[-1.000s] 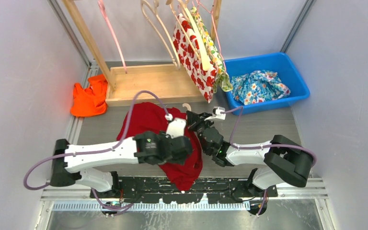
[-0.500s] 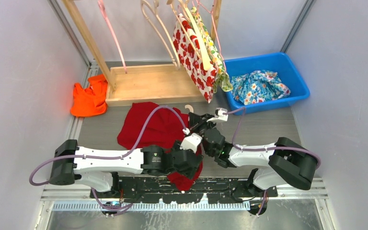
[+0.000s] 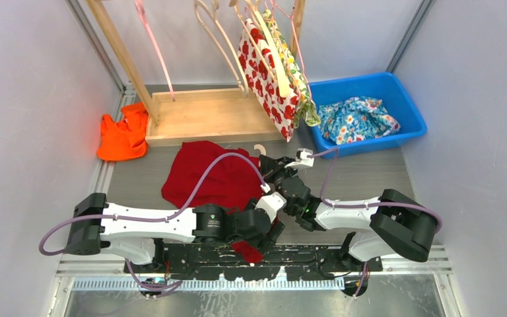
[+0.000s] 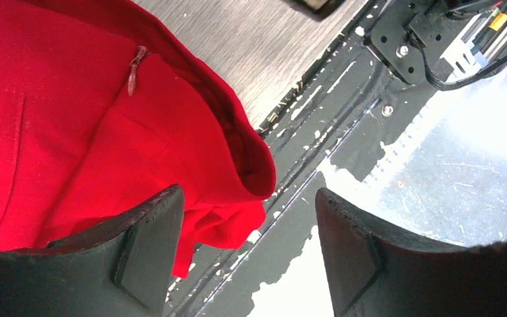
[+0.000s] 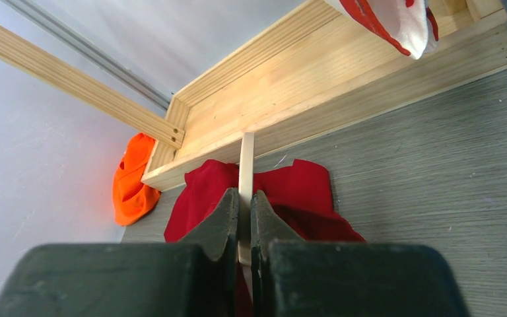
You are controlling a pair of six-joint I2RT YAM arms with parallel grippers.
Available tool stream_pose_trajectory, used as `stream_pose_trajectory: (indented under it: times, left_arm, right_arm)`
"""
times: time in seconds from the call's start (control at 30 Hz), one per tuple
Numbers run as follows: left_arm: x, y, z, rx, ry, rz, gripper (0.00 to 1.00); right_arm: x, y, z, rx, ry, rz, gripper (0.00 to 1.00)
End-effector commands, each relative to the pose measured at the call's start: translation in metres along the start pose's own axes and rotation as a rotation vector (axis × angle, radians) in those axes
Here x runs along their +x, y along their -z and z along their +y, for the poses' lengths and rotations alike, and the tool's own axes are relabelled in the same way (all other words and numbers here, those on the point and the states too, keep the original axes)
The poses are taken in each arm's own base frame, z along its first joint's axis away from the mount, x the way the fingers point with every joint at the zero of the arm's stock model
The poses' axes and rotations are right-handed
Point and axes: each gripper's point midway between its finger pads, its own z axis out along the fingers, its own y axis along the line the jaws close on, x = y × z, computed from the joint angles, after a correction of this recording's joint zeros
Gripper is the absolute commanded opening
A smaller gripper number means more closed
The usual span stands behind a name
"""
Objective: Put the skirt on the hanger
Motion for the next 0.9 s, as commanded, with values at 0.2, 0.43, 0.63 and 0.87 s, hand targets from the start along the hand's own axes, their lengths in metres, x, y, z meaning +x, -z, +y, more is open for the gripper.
stream_pose_trajectory:
  times: [0.2,0.43,0.63,0.87]
  left_arm:
    - [-0.008,-0.018,-0.011,0.037,-0.057,-0.055,0.6]
    - [-0.003,-0.029,-0.006,0.003,-0.093,-0.044,0.37]
    - [-0.017,-0.024,-0.002,-0.032,-0.116,-0.075,0.0]
    - [-0.053,0.006,-0.018,0.038,-0.118,-0.161,0.0]
  right_arm:
    - [-0.003,0.002,0.006,-0.019,-0.035,-0.002,0.01]
    - [-0.002,0.003,0.013,-0.065,-0.038,0.015,0.01]
    - [0.002,0.003,0.025,-0.129,-0.019,0.039,0.01]
    - [0.004,0.005,0.033,-0.173,-0.012,0.06,0.01]
